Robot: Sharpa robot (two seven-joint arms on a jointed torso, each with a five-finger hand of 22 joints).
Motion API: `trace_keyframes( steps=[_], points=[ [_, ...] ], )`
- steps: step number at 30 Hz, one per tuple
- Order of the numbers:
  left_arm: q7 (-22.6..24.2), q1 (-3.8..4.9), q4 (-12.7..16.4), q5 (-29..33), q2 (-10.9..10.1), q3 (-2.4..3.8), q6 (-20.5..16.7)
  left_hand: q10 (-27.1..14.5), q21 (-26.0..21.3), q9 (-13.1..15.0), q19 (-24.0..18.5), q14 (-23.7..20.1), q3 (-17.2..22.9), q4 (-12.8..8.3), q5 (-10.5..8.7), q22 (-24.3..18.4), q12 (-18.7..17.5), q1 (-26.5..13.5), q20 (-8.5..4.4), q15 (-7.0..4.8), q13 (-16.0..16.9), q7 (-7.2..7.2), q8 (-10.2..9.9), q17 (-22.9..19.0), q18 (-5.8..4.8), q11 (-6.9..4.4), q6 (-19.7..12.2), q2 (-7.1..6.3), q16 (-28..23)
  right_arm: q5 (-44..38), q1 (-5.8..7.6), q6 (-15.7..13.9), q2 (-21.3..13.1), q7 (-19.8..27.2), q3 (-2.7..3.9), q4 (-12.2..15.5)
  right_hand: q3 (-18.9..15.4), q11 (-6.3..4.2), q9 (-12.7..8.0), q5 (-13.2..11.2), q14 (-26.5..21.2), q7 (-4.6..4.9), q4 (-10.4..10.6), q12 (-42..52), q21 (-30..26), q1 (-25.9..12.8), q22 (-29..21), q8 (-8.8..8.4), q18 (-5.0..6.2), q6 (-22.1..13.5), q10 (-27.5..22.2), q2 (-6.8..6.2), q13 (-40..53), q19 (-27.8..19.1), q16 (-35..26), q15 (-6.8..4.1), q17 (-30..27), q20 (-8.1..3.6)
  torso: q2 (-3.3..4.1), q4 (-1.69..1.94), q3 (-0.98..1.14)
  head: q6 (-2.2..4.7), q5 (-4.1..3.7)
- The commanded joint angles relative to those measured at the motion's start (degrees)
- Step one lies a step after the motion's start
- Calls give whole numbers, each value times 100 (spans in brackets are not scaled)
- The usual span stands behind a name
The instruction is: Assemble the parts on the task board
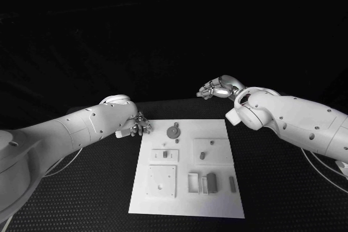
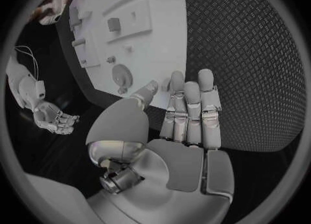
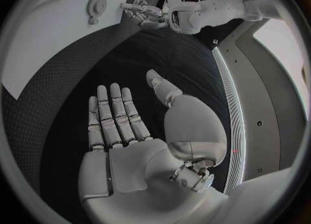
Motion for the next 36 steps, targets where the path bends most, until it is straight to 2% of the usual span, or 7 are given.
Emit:
trace_keyframes(
  steps=[1, 14, 24, 30, 36],
  points=[
    [57, -15, -4, 10, 32, 0, 19, 16, -31, -9, 39, 38, 14, -43, -16, 16, 23, 1, -10, -6, -6, 8, 34, -8, 74, -11, 34, 49, 25, 2, 0, 69, 2, 26, 3, 7, -20, 33, -6, -15, -36, 23, -1, 35, 37, 17, 10, 26, -94, -38, -24, 58, -10, -43, -31, 7, -8, -6, 4, -4, -3, -1, -4],
    [62, -43, -53, 8, 52, -1, -35, 19, -45, -33, 49, 37, 22, -176, -15, 32, 34, 27, -14, -7, -27, 9, 40, -41, 67, -11, 30, 134, 46, 6, 0, 105, -6, 26, 3, 29, -20, 33, -7, -15, -38, 24, 1, 39, 37, 12, 16, 28, -94, -39, -23, 60, -17, -45, -31, 8, -12, -5, 2, 7, 0, -7, -17],
    [87, -43, -62, 40, 54, -1, -27, 22, -58, -51, 57, 37, 19, -233, -15, 39, 42, -18, -13, -5, -43, 11, 47, -67, 58, -9, 33, 198, 60, 7, 0, 121, -6, 25, 3, 30, -20, 34, -9, -15, -40, 24, 3, 41, 37, 7, 22, 29, -93, -39, -24, 61, -23, -46, -32, 9, -16, -4, -1, 0, 2, -5, -15],
    [97, -43, -82, 183, 53, 0, -56, 26, -70, -64, 64, 39, 45, -257, -13, 44, 48, -50, -18, -9, -56, 7, 56, -87, 57, -13, 41, 305, 72, 8, 0, 137, -9, 21, 3, 30, -20, 34, -9, -15, -41, 24, 4, 43, 37, 4, 25, 30, -93, -39, -23, 63, -27, -46, -32, 10, -18, -4, 1, 0, 1, -4, -19],
    [103, -43, -101, 235, 57, 0, -50, 23, -88, -90, 71, 35, -10, -199, -14, 50, 53, -234, -20, -7, -78, 9, 58, -119, 52, -11, 35, 145, 83, 8, 0, 137, -10, 18, 3, 29, -20, 33, -10, -15, -43, 24, 4, 45, 37, 3, 27, 31, -92, -39, -23, 63, -30, -47, -33, 10, -20, -4, 1, 1, 1, 2, -24]
  ],
)
